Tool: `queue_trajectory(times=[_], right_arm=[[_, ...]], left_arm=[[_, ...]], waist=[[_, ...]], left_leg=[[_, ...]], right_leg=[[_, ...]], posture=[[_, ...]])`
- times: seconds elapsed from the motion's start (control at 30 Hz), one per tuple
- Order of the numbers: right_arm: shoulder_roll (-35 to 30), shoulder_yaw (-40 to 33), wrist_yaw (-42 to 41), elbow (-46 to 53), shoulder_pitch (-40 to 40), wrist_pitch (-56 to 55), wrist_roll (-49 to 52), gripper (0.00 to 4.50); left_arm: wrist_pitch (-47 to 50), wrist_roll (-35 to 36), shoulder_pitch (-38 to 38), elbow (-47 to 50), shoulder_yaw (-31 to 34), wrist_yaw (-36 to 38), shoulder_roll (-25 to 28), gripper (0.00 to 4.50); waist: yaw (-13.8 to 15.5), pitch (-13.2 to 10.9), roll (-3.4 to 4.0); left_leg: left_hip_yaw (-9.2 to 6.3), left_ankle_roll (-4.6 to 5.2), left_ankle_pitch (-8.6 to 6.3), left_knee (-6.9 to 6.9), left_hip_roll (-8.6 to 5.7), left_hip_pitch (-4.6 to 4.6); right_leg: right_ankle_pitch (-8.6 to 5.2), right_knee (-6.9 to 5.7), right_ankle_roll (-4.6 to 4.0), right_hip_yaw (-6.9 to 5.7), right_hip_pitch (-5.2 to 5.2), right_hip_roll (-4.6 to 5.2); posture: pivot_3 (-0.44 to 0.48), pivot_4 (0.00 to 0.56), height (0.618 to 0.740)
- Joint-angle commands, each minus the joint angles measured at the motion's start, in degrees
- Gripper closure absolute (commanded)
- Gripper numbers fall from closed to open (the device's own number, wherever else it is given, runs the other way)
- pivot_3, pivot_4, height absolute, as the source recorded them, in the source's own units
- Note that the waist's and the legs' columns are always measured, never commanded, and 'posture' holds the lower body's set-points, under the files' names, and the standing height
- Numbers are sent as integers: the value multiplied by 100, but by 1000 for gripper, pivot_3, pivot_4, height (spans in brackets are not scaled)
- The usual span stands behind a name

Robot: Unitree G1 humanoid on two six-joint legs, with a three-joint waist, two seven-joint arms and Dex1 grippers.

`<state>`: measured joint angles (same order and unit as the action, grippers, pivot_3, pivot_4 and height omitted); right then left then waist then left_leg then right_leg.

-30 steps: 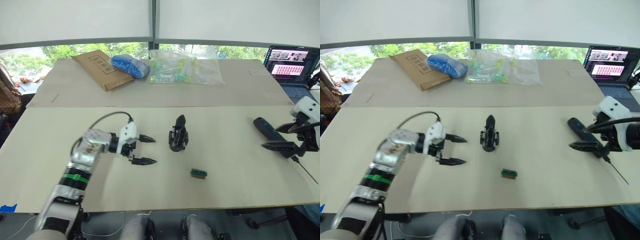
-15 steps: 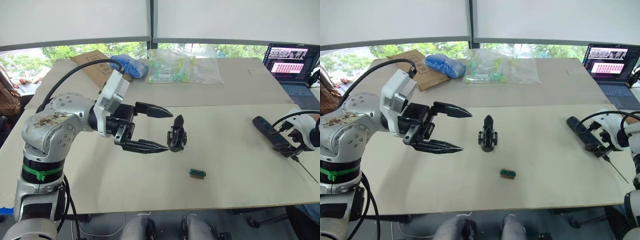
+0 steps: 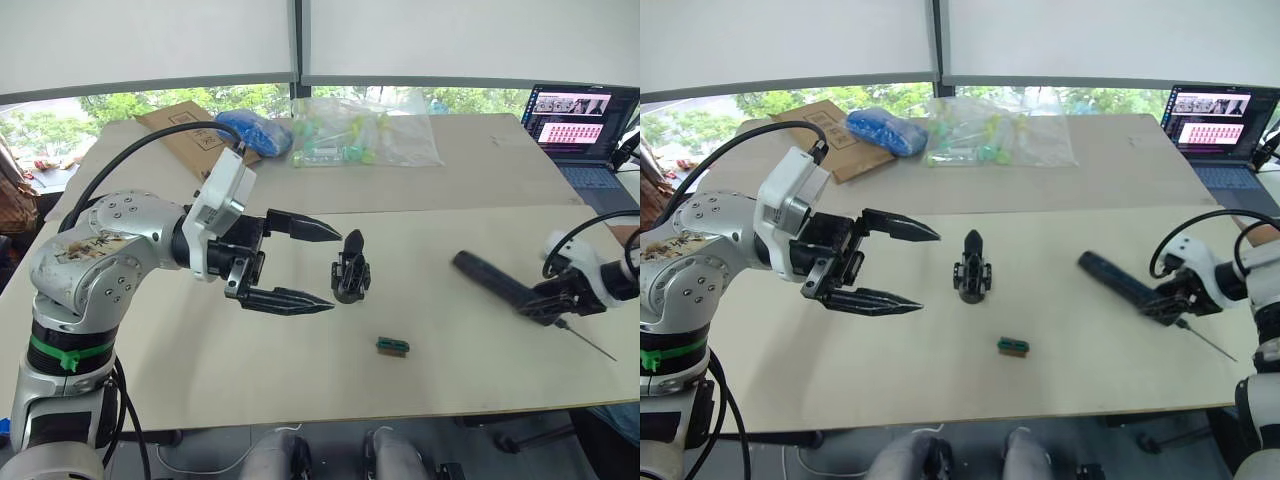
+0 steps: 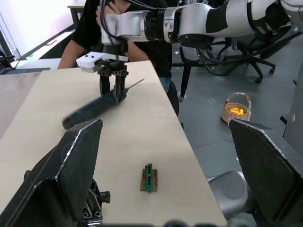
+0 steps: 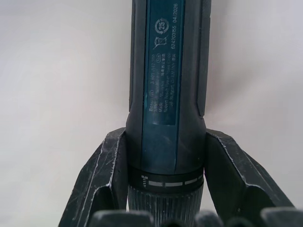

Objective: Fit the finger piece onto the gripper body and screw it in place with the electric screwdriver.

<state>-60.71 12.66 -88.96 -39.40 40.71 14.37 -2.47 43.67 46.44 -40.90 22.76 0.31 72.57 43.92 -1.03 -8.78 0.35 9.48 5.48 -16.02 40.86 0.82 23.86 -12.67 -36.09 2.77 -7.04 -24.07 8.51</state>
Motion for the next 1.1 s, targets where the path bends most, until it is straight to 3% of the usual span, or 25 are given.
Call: queue_trajectory(times=[0.03, 0.07, 0.13, 0.27, 0.4, 0.63, 0.9, 1.0, 1.1], right_arm=[[-237, -87, 56, 785, -228, -129, -81, 2621], [-235, -17, 130, 861, -252, -34, -190, 2621], [-299, 112, 35, 1027, -267, 293, -344, 1554], [-487, 321, -122, 1482, -265, 987, -615, 227], [-475, 444, -196, 1771, -221, 1610, -671, 227], [142, 705, 199, 1901, -82, 2222, -778, 227], [-108, 690, 279, 2015, -371, 1373, -886, 2597], [-367, 298, 281, 2280, -500, 980, -628, 2597], [-523, -617, 305, 2880, -886, 599, 149, 2597]], left_arm=[[-194, -46, -34, 95, -39, 163, 117, 0], [-233, -78, -31, 93, -84, 226, 137, 0], [-318, -149, -7, 87, -165, 335, 185, 0], [-489, -293, 87, 100, -289, 542, 295, 0], [-572, -353, 164, 136, -350, 606, 315, 0], [-851, -612, 237, 116, -583, 680, 270, 0], [-911, -686, 152, -34, -667, 696, 236, 0], [-947, -748, 157, -104, -731, 753, 235, 0], [-956, -837, 147, -269, -830, 804, 198, 0]], waist=[[35, 0, 0], [49, -1, 0], [50, -1, 1], [34, 0, 0], [17, 0, 0], [14, 1, -3], [28, 4, -9], [45, 3, -8], [70, 1, -5]], left_leg=[[0, 0, 0, 2, -1, 0], [0, 0, 0, 6, -1, 0], [0, 0, 0, 9, -4, 0], [-1, -1, -1, 6, -3, 0], [-1, -2, 0, 6, 1, 0], [-1, -2, 0, 8, 1, -1], [-3, -2, 0, 9, 1, -2], [-3, -2, 0, 8, -1, -2], [-2, -2, 0, 6, -2, 2]], right_leg=[[0, -2, 0, 0, 1, 2], [0, -2, 0, 0, 1, 3], [0, -2, 0, 0, 3, 7], [-1, -2, -2, -1, 0, 6], [-3, -5, -6, -1, -2, 1], [-2, -5, -6, -3, 1, 1], [-3, -3, -6, -5, 6, 1], [-3, -4, -5, -5, 4, 1], [-3, -2, -5, -5, -1, 2]], posture=[[0, 150, 732], [0, 150, 732], [0, 150, 732], [0, 150, 732], [0, 150, 732], [0, 150, 732], [0, 150, 732], [0, 150, 732], [0, 150, 732]])
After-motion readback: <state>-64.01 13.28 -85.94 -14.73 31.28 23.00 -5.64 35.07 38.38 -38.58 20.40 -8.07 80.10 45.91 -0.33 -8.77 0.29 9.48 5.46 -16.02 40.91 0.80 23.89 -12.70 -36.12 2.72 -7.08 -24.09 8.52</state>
